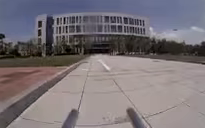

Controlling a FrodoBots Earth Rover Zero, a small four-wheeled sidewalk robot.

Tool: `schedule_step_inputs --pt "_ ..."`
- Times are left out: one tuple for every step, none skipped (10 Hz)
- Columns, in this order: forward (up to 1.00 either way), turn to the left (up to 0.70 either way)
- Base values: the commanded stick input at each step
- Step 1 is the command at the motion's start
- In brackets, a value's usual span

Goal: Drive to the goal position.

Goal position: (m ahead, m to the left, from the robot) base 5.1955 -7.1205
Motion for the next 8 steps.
schedule_step_inputs --pt "0.7 0.0" --pt "0.7 0.0" --pt "0.7 0.0" --pt "0.7 0.0" --pt "0.7 0.0" --pt "0.7 0.0" --pt "0.7 0.0" --pt "0.7 0.0"
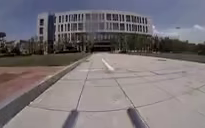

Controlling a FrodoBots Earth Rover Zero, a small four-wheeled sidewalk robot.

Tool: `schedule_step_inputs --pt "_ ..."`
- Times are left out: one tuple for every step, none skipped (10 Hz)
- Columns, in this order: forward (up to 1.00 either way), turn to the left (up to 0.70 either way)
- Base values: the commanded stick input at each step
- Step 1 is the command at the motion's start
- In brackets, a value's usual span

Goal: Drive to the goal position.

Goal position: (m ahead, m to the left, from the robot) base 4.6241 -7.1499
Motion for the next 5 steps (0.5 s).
schedule_step_inputs --pt "0.7 0.0" --pt "0.7 0.0" --pt "0.7 0.0" --pt "0.7 0.0" --pt "0.7 0.0"
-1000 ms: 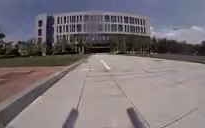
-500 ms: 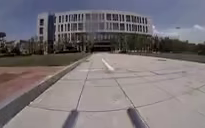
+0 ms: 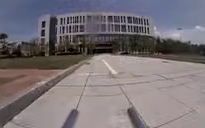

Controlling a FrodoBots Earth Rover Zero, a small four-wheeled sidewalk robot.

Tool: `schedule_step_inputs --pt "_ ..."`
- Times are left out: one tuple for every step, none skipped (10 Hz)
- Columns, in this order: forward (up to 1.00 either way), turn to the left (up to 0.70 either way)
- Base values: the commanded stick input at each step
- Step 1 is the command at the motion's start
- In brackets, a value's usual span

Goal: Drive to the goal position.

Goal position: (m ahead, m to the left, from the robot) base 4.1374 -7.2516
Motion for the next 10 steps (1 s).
schedule_step_inputs --pt "0.7 0.0" --pt "0.7 0.0" --pt "0.7 0.0" --pt "0.7 0.0" --pt "0.7 0.0" --pt "0.7 0.0" --pt "0.7 0.0" --pt "0.7 0.0" --pt "0.7 0.0" --pt "0.7 0.0"
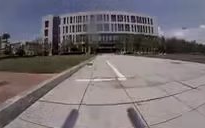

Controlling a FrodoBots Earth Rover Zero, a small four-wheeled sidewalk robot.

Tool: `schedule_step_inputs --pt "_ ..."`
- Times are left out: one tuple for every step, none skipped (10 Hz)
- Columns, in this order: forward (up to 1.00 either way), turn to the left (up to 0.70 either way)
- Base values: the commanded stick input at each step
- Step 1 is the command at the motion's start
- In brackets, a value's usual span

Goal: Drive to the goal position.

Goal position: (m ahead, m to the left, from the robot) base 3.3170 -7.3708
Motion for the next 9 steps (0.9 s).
schedule_step_inputs --pt "0.7 0.0" --pt "0.7 0.0" --pt "0.7 0.0" --pt "0.7 0.0" --pt "0.7 0.0" --pt "0.7 0.0" --pt "0.7 0.0" --pt "0.7 0.0" --pt "0.7 0.0"
